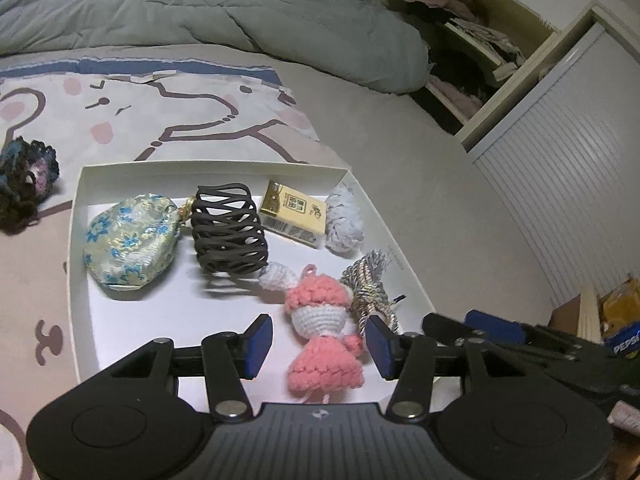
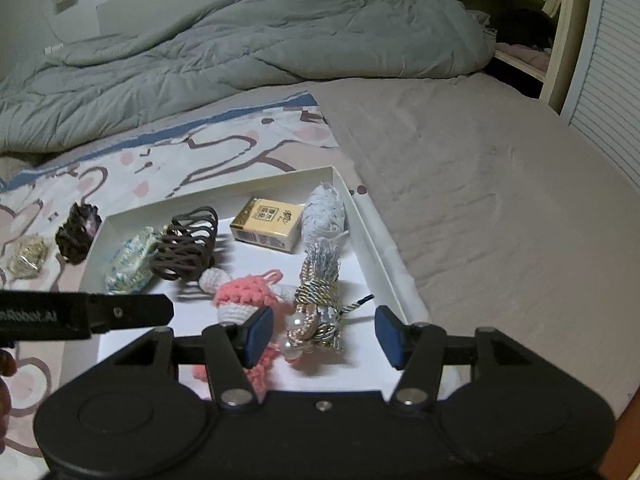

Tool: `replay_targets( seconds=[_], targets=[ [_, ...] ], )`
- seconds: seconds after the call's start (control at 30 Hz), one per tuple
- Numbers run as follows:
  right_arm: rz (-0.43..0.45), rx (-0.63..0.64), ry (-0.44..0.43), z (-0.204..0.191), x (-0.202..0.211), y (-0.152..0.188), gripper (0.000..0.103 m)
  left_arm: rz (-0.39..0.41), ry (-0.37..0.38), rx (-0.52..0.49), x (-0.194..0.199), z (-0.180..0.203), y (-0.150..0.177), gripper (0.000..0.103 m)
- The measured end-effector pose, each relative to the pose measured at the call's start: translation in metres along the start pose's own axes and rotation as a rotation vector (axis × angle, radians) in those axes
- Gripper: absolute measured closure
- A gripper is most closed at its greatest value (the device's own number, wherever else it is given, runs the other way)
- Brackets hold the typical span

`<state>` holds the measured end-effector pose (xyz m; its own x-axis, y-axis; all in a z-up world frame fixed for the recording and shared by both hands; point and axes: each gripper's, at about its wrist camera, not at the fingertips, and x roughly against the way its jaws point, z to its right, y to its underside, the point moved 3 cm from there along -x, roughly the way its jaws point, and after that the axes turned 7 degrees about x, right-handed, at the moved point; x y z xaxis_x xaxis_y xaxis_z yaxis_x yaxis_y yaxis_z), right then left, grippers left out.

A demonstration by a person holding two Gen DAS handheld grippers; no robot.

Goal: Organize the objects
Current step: 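Release the doll with the left tool while the right tool drops the keychain in the box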

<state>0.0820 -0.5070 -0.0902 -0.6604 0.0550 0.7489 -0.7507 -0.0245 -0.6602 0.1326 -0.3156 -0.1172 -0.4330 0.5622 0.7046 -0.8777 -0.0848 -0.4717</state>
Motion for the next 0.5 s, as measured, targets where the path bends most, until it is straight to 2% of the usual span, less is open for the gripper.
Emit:
replay_targets(
  seconds=[0.33, 0.4, 0.47, 0.5],
  targets=[
    [0.011, -0.018, -0.019, -0.005, 0.015, 0.001, 0.046, -0.035, -0.078, -0.097, 0.007, 0.0, 0.007, 0.049],
    [0.014, -0.023, -0.017, -0.005, 0.018, 0.001, 0.045, -0.032, -0.09, -0.107, 0.01, -0.001, 0.008, 0.042],
    [0.015, -0.03, -0.014, -0.004, 0.019, 0.002, 0.041, -0.027, -0.102, -0.119, 0.013, -0.001, 0.008, 0.026],
    [0.016, -0.031, -0.01, -0.004, 0.02, 0.003, 0.037, -0.026, -0.107, -0.126, 0.014, -0.002, 0.008, 0.02]
  ],
)
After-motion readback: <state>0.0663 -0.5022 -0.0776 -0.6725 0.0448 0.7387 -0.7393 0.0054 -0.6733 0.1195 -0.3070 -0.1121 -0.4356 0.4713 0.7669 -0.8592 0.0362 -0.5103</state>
